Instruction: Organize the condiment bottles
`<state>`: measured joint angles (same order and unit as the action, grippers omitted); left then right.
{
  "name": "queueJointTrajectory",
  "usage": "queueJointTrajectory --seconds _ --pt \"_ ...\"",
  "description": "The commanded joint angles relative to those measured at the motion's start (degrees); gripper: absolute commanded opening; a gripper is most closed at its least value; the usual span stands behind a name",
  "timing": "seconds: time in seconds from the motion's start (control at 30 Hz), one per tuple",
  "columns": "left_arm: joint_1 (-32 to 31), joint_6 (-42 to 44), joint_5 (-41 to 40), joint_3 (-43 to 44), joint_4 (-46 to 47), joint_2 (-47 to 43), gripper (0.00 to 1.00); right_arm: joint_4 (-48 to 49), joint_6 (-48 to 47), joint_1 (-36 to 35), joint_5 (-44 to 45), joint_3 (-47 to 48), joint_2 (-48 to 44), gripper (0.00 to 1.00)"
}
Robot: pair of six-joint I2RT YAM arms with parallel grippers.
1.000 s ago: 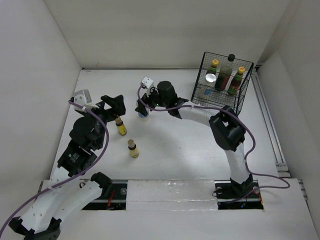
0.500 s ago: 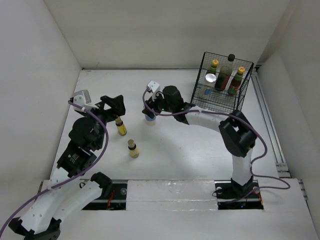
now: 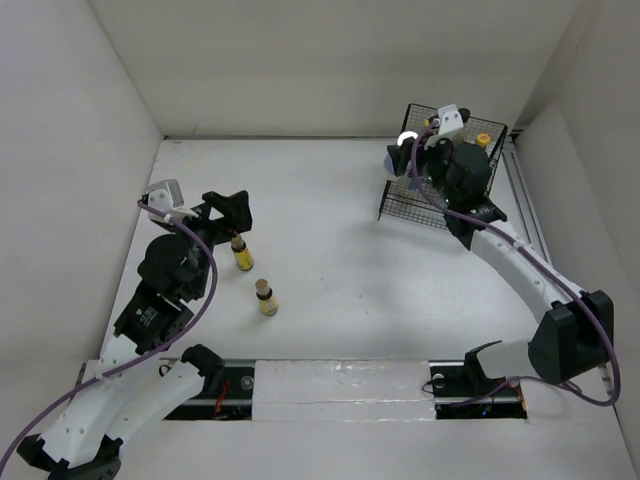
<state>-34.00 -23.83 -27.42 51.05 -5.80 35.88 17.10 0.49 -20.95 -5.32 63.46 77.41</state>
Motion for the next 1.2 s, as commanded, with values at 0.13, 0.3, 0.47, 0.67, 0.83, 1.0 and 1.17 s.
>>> queueJointTrajectory --seconds 0.13,0.3,0.47,0.67,0.83,1.0,1.17 --pt "0.25 0.37 0.53 0.46 2.2 0.6 0.87 1.71 1.71 5.39 0.75 0.69 1.25 0.53" --pt "0.25 0.37 0.53 0.46 2.2 0.6 0.87 1.18 1.71 6.1 0.14 0.09 1.78 0.53" --pt "0.25 0.37 0.53 0.46 2.2 0.6 0.87 1.18 2.75 8.02 2.59 -0.97 4.24 0.53" --pt "0.25 0.37 1.05 0.46 2.2 1.12 0.87 3.02 3.28 8.65 0.84 -1.5 8.1 0.53" --pt "0.25 0.37 1.05 0.46 2.2 1.12 0.87 3.55 3.9 8.65 0.84 -3.16 9.43 0.53" --pt "0.25 0.37 1.05 0.46 2.2 1.12 0.87 3.55 4.43 8.65 0.31 -3.17 12.32 0.58" --pt "0.25 0.37 1.05 0.46 2.2 1.12 0.87 3.55 4.96 8.65 0.83 -3.69 13.12 0.79"
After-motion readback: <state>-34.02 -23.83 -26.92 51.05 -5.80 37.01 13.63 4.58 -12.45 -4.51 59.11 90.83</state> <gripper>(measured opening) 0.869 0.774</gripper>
